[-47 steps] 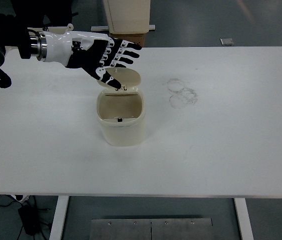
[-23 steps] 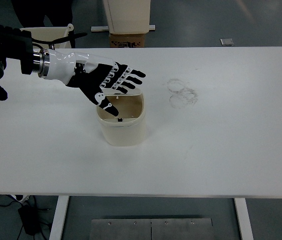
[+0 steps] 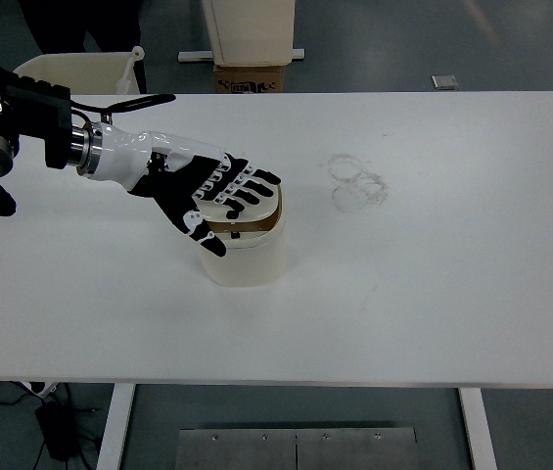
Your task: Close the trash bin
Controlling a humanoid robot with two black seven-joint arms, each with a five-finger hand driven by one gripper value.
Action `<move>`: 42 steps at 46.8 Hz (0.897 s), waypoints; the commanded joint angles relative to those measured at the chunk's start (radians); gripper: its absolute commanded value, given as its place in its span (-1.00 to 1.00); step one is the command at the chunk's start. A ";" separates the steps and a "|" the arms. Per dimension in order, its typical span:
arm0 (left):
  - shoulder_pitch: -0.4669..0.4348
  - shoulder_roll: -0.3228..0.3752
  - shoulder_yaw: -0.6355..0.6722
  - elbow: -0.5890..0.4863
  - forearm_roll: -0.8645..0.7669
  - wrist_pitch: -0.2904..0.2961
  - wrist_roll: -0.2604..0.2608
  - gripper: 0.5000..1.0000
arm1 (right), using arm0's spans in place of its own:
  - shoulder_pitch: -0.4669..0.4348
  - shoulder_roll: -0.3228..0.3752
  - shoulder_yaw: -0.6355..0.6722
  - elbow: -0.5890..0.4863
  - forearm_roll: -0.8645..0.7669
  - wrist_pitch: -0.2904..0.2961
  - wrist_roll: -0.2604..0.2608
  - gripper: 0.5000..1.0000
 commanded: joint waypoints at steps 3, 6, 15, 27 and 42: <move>0.000 0.002 0.011 -0.009 0.000 0.000 0.000 1.00 | 0.000 0.000 0.000 0.000 0.000 0.000 0.000 0.97; 0.002 0.000 0.016 -0.012 0.000 0.003 0.000 1.00 | 0.000 0.000 0.000 0.000 0.000 0.000 0.000 0.97; 0.003 0.002 0.019 -0.015 0.000 0.003 0.000 1.00 | 0.000 0.000 0.000 0.000 0.000 0.000 0.000 0.97; 0.023 0.000 0.022 -0.015 0.003 0.006 0.000 1.00 | 0.000 0.000 0.000 0.000 0.000 0.000 0.000 0.97; 0.037 -0.004 0.022 -0.014 0.003 0.011 0.000 1.00 | 0.000 0.000 0.000 0.000 -0.001 0.000 0.000 0.97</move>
